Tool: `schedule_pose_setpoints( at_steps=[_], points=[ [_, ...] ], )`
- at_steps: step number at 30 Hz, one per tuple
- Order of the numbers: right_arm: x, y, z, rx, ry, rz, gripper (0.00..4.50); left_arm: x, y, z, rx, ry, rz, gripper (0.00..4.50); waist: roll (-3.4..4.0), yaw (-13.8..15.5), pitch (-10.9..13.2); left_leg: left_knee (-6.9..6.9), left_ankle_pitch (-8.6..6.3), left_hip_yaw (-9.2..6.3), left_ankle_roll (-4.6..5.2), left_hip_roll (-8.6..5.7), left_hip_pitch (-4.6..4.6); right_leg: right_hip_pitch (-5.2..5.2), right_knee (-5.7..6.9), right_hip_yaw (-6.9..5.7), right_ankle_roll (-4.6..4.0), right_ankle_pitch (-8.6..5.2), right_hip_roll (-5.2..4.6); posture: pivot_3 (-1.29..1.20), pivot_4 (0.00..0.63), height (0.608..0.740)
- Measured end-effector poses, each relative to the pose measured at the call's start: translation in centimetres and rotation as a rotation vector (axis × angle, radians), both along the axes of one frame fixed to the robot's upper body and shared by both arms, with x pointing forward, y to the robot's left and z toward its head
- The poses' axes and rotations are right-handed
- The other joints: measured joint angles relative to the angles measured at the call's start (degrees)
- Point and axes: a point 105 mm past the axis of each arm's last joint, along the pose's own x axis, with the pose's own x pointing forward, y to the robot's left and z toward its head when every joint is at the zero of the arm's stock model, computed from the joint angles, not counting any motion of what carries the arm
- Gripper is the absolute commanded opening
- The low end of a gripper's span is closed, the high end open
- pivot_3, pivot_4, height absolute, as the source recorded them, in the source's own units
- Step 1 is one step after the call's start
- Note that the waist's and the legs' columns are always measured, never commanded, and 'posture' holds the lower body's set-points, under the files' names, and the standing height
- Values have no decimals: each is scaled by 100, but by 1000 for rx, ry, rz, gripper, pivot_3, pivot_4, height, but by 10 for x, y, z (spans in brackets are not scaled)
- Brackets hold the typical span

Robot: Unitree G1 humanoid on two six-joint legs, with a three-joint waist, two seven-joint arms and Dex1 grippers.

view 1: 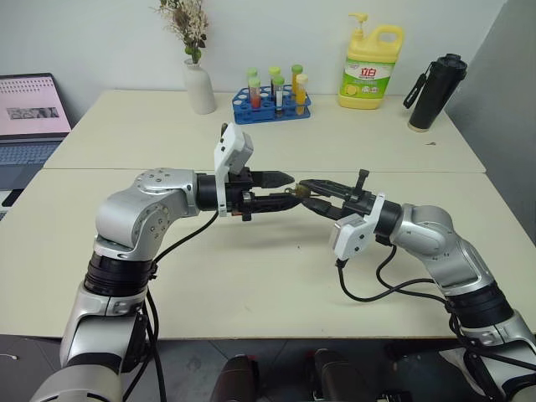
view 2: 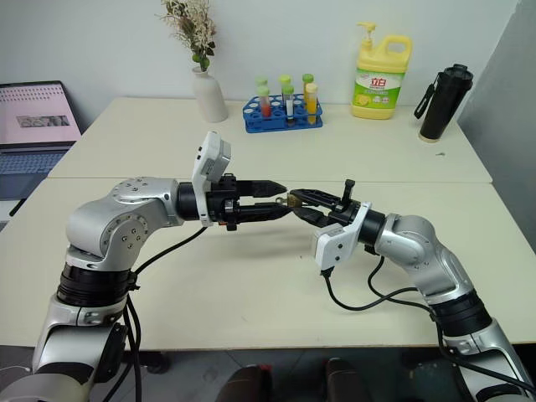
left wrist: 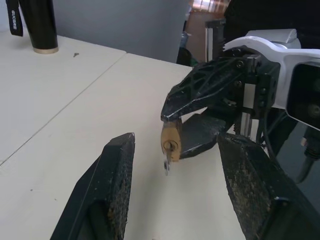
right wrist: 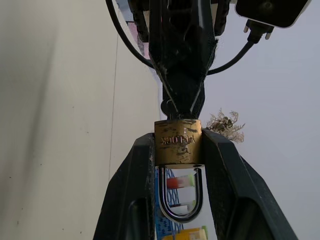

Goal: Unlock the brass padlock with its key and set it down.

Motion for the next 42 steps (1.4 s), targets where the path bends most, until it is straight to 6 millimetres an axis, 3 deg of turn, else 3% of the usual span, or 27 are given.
schedule_pose_setpoints(
  at_steps=[7, 10, 16, 26, 34, 40, 42],
  points=[
    [0, 0, 0, 0, 2, -1, 939, 3, -1, -3, -15, 31, 13, 2731, 0, 0, 0, 0, 0, 0, 0, 1, 0, 0, 0, 0, 0, 0, 0, 0, 150, 740],
    [-1, 1, 0, 0, -1, 5, 939, 3, -3, -5, -24, 57, 5, 2170, 0, 0, 0, 0, 0, 0, 0, 0, 0, 0, 0, 0, 0, 0, 0, 0, 150, 740],
    [-2, 2, 0, -1, -12, 15, 939, 2, -5, -3, -31, 61, -8, 241, 0, 0, 0, 0, 0, 0, 0, 0, 0, 0, 0, 1, 0, 0, 0, 0, 150, 740],
    [-2, 2, 0, -7, -14, 12, 939, 3, -5, -4, -27, 57, -7, 155, 0, 0, 0, 0, 0, 0, 0, 0, 0, 0, 0, 0, 0, 0, 0, 0, 150, 740],
    [5, -6, -3, 11, 104, -24, 3808, 1, -6, -5, -21, 60, -26, 155, 0, 0, 0, 0, 0, 0, 0, 0, 0, 0, 0, 0, 0, 0, 0, 0, 150, 740],
    [2, -50, -33, -8, 349, -125, 3822, -1, -4, -4, -25, 52, -45, 155, -1, 41, 0, -1, -1, 0, 1, -4, -4, 5, -9, -3, 0, 0, -3, 0, 150, 740],
    [-8, -57, -43, 32, 475, -123, 3446, 1, -2, -6, -24, 62, -40, 155, -1, 29, 0, -1, -1, -1, 2, -2, -3, 4, -6, -2, 1, 0, -3, 0, 150, 740]
  ],
)
